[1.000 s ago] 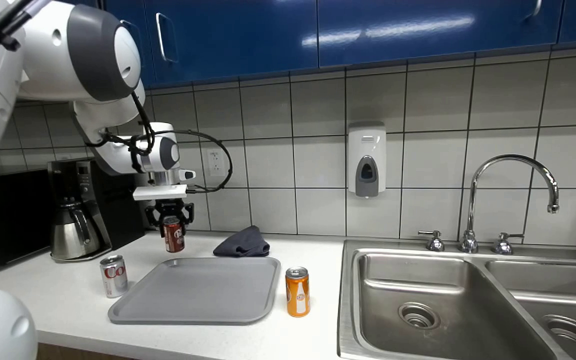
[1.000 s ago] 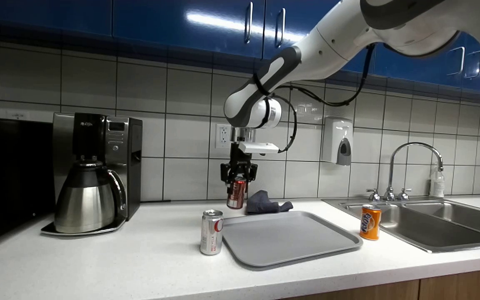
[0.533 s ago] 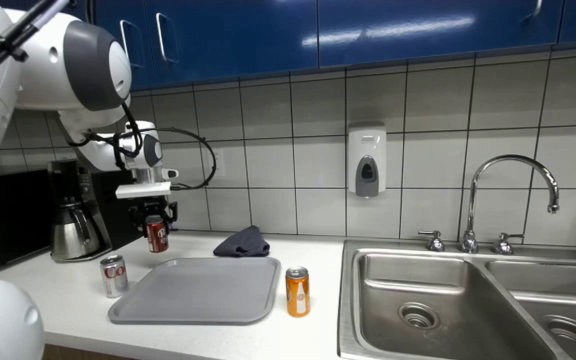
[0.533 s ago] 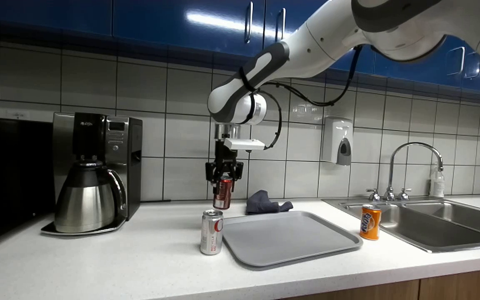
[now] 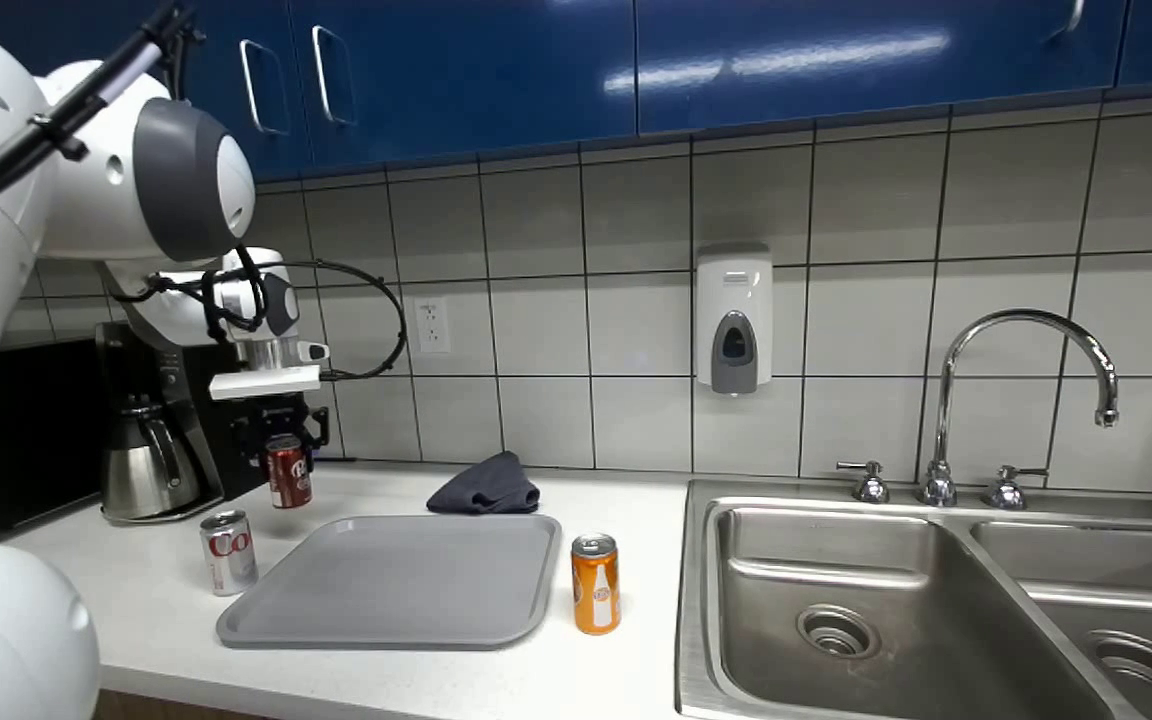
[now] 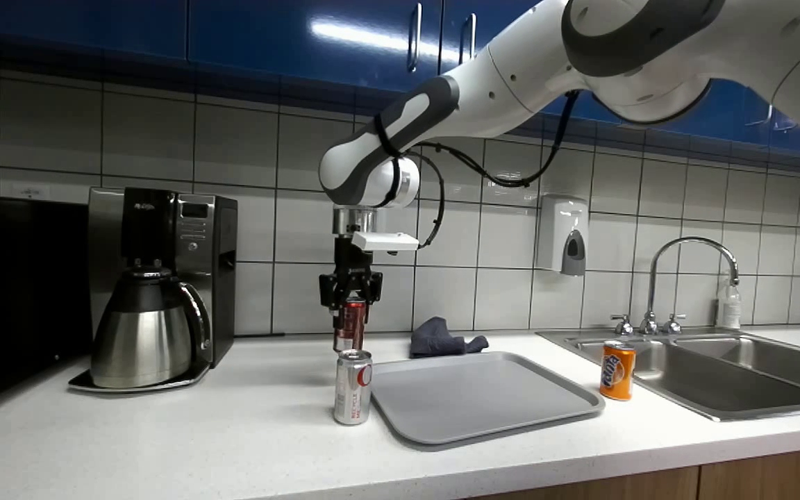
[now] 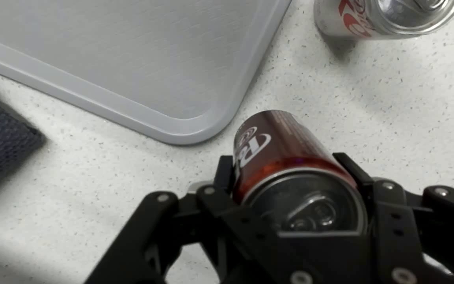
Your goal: Remove the cans from the tray.
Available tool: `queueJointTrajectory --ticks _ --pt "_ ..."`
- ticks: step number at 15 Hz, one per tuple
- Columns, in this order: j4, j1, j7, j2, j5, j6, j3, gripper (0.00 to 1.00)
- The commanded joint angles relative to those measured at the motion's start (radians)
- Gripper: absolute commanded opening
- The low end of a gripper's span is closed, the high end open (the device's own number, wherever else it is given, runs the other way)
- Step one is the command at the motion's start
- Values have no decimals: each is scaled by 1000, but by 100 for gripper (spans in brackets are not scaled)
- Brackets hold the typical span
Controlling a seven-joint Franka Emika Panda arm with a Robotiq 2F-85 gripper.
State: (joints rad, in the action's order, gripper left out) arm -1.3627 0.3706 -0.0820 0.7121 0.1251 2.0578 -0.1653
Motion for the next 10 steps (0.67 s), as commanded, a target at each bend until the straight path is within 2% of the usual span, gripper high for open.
queueJointTrajectory --ticks 1,10 --pt "96 5 -51 56 6 -57 -21 39" --pt "147 7 -134 142 -6 -80 -53 39"
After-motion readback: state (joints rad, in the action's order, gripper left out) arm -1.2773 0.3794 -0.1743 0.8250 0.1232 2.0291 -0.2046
